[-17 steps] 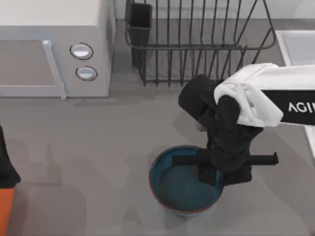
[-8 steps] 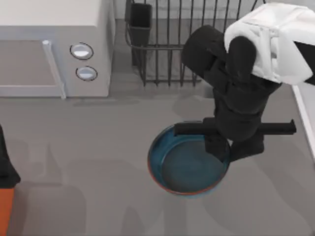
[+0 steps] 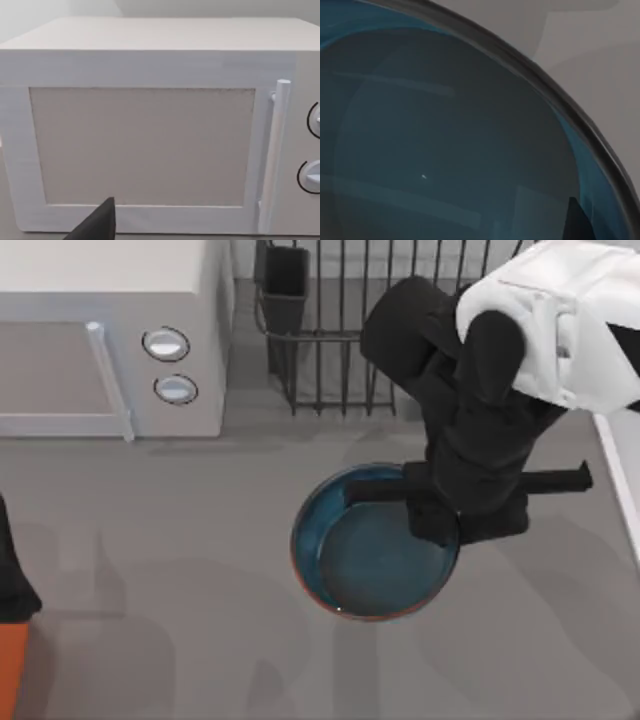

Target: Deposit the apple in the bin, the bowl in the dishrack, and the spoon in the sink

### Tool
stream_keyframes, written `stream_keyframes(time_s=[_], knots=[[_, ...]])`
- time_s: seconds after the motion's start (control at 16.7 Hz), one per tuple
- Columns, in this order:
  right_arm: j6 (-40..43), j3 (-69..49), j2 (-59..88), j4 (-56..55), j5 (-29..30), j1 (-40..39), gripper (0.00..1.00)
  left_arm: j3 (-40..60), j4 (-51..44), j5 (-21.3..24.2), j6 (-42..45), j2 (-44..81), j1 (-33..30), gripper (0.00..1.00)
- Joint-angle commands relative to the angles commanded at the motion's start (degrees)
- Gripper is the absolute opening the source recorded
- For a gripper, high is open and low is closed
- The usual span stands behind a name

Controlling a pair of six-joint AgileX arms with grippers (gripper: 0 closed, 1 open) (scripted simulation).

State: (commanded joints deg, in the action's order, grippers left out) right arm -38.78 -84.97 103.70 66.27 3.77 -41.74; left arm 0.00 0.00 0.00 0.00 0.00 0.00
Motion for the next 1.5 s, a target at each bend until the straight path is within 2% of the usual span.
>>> stream_keyframes(time_s=[0.24, 0.72, 0.9, 1.08, 1.5], knots=[[7.06, -0.15, -3.55, -12.11, 11.28, -3.78, 0.00, 0.00, 0.00, 0.00, 0.00, 0.00, 0.00, 1.00], [27.30, 1.86, -14.14, -49.27, 42.50, -13.38, 0.00, 0.00, 0.00, 0.00, 0.00, 0.00, 0.00, 1.00], [33.41, 2.42, -18.28, -59.61, 51.85, -16.12, 0.00, 0.00, 0.00, 0.00, 0.00, 0.00, 0.00, 1.00], [36.71, 2.59, -20.89, -64.53, 56.66, -17.60, 0.00, 0.00, 0.00, 0.00, 0.00, 0.00, 0.00, 1.00], [36.88, 2.46, -20.16, -65.68, 56.44, -17.06, 0.00, 0.00, 0.00, 0.00, 0.00, 0.00, 0.00, 1.00]])
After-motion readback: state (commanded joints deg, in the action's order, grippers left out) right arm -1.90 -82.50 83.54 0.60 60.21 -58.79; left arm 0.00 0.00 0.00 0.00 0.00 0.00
